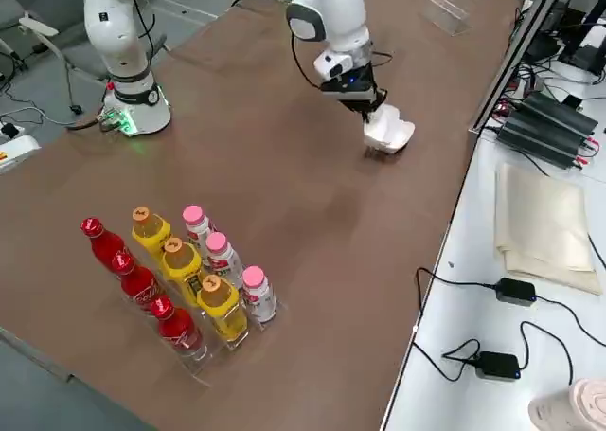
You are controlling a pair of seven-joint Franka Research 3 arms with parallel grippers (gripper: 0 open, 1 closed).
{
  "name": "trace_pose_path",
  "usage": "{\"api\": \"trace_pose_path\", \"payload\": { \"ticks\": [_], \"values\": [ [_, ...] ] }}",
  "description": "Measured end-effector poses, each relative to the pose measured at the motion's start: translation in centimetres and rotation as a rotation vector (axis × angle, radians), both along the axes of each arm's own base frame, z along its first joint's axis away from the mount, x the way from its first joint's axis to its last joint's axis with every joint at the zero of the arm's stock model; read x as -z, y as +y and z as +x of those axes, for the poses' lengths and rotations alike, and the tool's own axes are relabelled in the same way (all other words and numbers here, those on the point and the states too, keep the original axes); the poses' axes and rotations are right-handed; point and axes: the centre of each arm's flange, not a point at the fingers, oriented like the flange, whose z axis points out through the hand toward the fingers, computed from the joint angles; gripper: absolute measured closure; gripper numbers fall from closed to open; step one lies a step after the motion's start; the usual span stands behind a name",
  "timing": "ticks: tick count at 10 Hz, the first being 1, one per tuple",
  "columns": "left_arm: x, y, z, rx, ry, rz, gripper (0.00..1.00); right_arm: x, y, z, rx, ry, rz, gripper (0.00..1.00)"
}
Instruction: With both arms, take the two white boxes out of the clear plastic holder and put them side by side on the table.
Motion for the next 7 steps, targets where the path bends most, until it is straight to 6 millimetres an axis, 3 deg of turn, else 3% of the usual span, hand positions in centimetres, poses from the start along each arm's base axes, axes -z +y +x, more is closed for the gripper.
{"api": "trace_pose_path", "payload": {
  "ticks": [2,4,7],
  "values": [
    [0.2,0.0,0.1,0.0,0.004,-0.001,0.0,3.2,-0.9,-0.5,0.088,-0.056,-0.043,0.99],
    [0.3,0.3,0.2,-0.006,0.006,-0.001,0.0,4.7,-1.1,-0.6,0.156,-0.072,-0.02,0.99],
    [0.5,0.7,0.2,-0.011,0.009,-0.001,0.0,7.6,0.1,-0.9,0.21,-0.078,0.012,0.99]
  ]
}}
